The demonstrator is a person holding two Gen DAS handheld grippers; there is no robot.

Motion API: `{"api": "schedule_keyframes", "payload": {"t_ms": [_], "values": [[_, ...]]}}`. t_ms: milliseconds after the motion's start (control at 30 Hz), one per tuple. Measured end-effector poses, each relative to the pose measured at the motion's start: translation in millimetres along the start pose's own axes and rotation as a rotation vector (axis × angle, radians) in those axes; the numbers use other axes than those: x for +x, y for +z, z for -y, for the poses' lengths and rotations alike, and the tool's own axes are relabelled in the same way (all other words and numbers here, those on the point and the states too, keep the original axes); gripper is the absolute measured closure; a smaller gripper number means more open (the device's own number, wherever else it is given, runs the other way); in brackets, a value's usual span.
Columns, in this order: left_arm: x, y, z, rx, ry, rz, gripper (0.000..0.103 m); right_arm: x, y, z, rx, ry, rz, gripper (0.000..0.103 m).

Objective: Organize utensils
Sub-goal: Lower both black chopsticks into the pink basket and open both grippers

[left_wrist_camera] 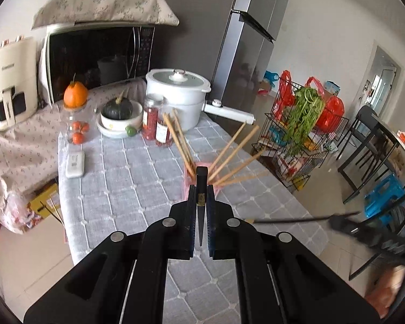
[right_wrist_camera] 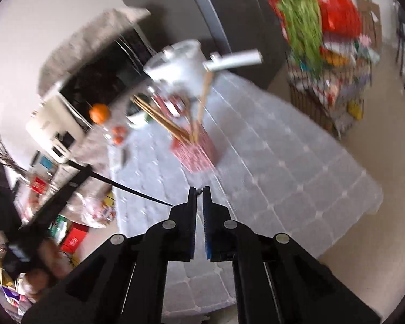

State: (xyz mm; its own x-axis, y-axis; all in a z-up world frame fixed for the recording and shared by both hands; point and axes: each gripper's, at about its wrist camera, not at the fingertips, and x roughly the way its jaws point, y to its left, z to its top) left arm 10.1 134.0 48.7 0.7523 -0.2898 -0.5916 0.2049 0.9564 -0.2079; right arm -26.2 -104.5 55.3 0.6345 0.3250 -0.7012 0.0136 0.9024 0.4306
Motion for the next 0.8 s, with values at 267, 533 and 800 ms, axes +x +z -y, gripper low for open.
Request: {"api": "schedule_keyframes", "payload": {"t_ms": [267,533,800], "values": [[5.3,56.1,16.9,0.019,0.017,0.057,0.097,-48.0,68.9,-21.0,-0.036,0.130,0.070,0.098],[33.1,82.2,28.7,0.051,0.032,0.070,0.097,-69.8,103.1,-39.5,-0.093,0.173,0.133,0.098],[84.8,89.0,22.3,0.048,0.078,0.027,0.097,-43.0,139.0,-48.8,-0.098,0.161,0.158,0.098]]}}
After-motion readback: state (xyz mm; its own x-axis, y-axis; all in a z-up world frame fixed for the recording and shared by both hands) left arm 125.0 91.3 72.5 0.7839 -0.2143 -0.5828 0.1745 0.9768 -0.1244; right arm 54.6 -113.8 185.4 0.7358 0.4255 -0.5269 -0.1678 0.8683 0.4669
